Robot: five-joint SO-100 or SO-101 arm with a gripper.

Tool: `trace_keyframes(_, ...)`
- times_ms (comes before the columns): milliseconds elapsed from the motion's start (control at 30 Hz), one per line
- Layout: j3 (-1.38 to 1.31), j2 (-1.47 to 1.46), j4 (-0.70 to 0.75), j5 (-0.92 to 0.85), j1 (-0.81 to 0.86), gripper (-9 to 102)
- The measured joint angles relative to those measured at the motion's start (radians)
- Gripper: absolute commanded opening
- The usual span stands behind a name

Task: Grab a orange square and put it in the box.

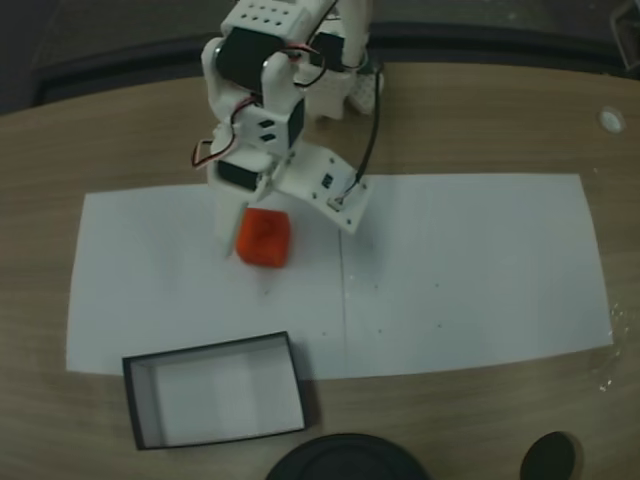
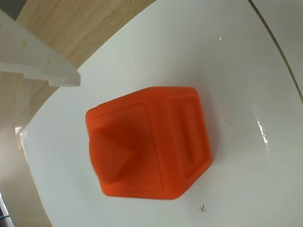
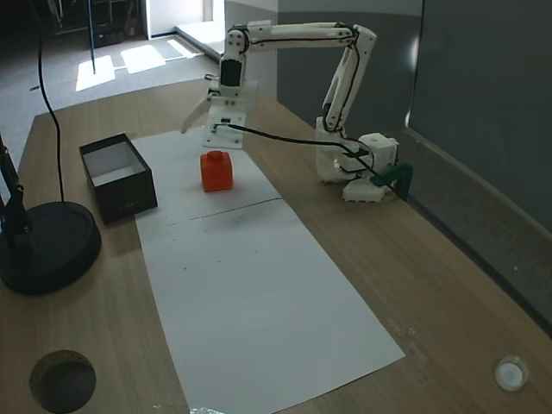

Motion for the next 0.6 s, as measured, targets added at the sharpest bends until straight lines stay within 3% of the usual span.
trace_keyframes(600,-0.009,-0.265,-0.123,-0.002,-0.002,39)
